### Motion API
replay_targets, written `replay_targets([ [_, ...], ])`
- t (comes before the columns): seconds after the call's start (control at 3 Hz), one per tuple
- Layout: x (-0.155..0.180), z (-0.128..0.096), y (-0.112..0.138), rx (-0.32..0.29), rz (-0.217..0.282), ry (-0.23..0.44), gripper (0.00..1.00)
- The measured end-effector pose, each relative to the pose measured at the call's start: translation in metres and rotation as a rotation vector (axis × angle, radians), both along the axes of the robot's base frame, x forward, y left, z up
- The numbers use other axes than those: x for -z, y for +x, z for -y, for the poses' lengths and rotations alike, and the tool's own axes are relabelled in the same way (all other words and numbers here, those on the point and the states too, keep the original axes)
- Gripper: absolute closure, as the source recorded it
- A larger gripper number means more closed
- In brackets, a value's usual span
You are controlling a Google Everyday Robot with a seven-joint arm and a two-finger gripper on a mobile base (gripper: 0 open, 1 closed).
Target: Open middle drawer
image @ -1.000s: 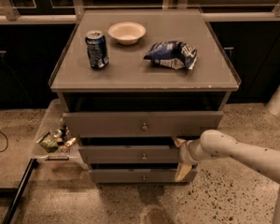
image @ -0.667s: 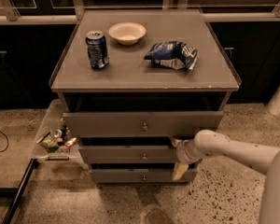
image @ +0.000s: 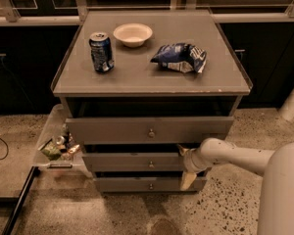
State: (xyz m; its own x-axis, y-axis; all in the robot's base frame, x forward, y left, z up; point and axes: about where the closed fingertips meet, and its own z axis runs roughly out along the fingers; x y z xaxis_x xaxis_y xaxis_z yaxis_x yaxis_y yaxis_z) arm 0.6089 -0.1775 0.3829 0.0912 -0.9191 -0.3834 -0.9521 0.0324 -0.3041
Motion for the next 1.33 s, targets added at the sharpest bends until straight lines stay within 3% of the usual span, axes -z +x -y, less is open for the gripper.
replay_targets([
  [0.33,0.004,0.003,0.001,0.011,-0.007,0.013,0.0],
  [1.33,-0.007,0.003,0.001,0.01,-0.007,0.014,0.65],
])
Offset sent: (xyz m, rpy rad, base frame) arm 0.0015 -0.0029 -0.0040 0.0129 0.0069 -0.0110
